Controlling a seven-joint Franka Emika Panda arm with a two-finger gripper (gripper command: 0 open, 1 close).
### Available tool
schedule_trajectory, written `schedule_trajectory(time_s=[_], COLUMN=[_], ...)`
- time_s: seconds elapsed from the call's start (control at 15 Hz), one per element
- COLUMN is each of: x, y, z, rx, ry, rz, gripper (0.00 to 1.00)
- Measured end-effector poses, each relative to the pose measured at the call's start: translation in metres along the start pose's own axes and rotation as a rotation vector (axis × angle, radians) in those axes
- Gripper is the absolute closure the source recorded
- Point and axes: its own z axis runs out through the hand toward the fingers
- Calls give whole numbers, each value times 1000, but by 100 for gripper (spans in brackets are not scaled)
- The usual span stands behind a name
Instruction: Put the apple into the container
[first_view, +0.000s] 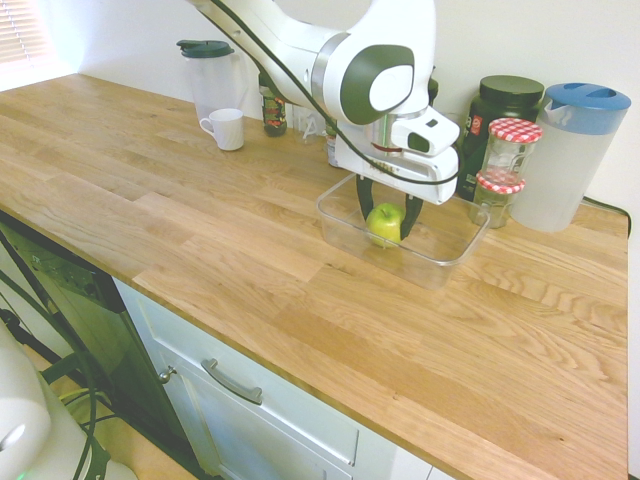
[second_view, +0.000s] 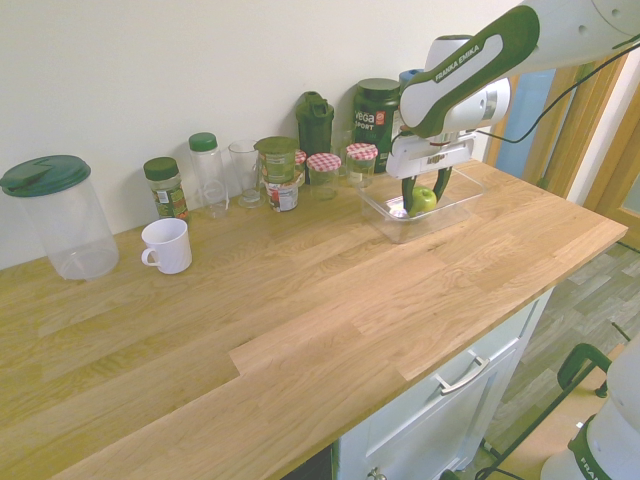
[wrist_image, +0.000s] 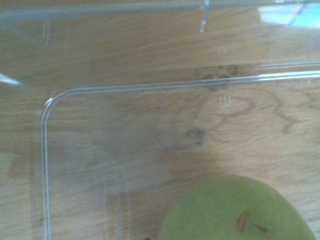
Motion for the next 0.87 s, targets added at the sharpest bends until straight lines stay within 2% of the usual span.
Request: schedule_trajectory(time_s=[0.27, 0.67, 0.87], x=[-2, -18, -76], y=[0, -1, -21], z=[-14, -63, -133], rx=[11, 19, 24], ry=[11, 23, 0], rz=[5, 8, -82], gripper=[0, 0, 0])
